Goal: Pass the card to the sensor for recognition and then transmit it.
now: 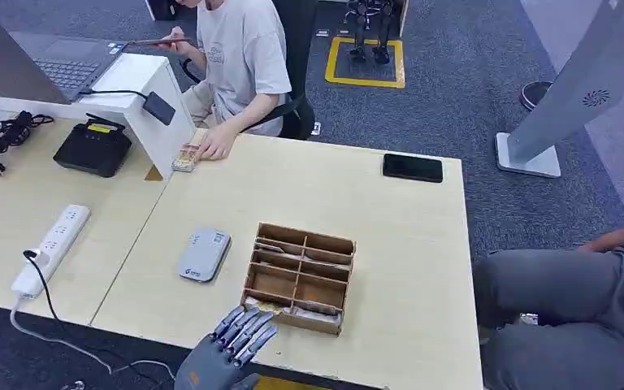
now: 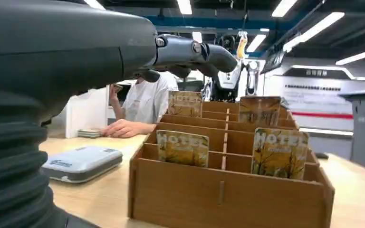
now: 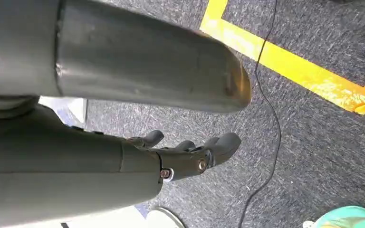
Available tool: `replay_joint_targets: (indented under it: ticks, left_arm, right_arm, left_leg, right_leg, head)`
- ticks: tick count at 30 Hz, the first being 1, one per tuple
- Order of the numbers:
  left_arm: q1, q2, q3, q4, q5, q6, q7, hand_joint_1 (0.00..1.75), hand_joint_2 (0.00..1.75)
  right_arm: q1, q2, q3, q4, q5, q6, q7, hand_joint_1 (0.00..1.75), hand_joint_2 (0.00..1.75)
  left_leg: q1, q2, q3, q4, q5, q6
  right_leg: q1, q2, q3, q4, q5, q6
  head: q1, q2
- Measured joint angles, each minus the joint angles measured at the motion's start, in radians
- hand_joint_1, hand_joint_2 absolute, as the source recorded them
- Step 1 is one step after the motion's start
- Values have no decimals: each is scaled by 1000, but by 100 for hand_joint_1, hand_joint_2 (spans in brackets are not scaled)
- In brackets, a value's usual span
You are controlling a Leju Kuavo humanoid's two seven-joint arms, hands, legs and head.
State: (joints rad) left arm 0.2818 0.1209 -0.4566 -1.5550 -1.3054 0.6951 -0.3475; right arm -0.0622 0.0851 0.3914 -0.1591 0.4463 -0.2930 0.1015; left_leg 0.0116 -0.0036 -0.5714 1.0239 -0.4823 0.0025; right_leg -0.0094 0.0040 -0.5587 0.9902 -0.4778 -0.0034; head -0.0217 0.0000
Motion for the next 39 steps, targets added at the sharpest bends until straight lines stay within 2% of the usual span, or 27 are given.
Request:
replay_joint_targets:
  ticks: [1, 4, 5, 8, 11, 16, 21, 27, 32, 39]
  left_arm:
    - [-11, -8, 4, 16, -5, 3, 4, 0, 175]
    - [-29, -72, 17, 80, -38, 3, 34, 0, 175]
    - [-37, -118, 18, 88, -29, 3, 41, 0, 175]
    - [-73, -220, 32, 110, 33, 5, -3, 0, 175]
    - [-89, -260, 51, 123, 46, 5, -11, 0, 175]
    - [-107, -297, 97, 131, 14, 5, -57, 0, 175]
    - [-131, -351, 195, 136, -27, 5, -115, 0, 175]
    - [-136, -382, 267, 136, -98, 6, -84, 0, 175]
    - [-133, -383, 288, 136, -140, 6, -47, 0, 175]
    - [-133, -377, 296, 136, -140, 6, 10, 0, 175]
  right_arm:
    - [0, 2, 0, 0, 1, 0, 0, 0, 0]
    - [-1, 5, -2, 0, 3, -3, -2, 0, 0]
    - [1, 5, -4, 0, 4, -3, -2, 0, 0]
    - [0, 5, -13, 0, 4, -7, -5, 0, 0]
    - [2, 6, -17, 0, 4, -8, -5, 0, 0]
    - [1, 6, -19, 0, 18, -4, -6, 0, 0]
    - [2, 6, -21, 0, 32, -3, -6, 0, 0]
    - [1, 6, -23, 0, 40, 0, -9, 0, 0]
    - [2, 6, -23, 0, 51, 1, -13, 0, 0]
    - [2, 6, -23, 0, 56, 7, -20, 0, 0]
  left_leg:
    - [0, -1, 0, 0, 0, 0]
    - [-1, 0, 0, 0, 0, 0]
    - [-2, -1, -1, 0, 0, 1]
    - [-2, -2, -2, 1, 1, 2]
    - [-2, -1, -1, 1, 1, 3]
    - [-1, -1, -1, 1, 1, 3]
    - [-1, -1, -1, 1, 1, 2]
    - [-2, -1, -1, 1, 1, 2]
    - [-2, -1, -1, 1, 1, 2]
    - [-1, -1, -1, 1, 1, 2]
  right_leg:
    - [0, -1, 0, 0, 0, 0]
    - [-1, 0, 0, 0, 1, 1]
    - [-2, 0, 0, 0, 1, 1]
    - [-2, -2, 0, 0, 2, 3]
    - [-3, 0, 0, 0, 2, 3]
    - [-3, -1, 0, 0, 2, 3]
    - [-2, -1, 0, 0, 2, 3]
    - [-2, -1, 0, 0, 2, 3]
    - [-2, -1, 0, 0, 2, 3]
    - [-2, -1, 0, 0, 2, 3]
  head:
    - [0, 0]
    - [-1, 0]
    - [-4, 0]
    - [1, 0]
    - [-1, 0]
    - [0, 0]
    - [0, 0]
    - [-1, 0]
    - [0, 0]
    - [0, 0]
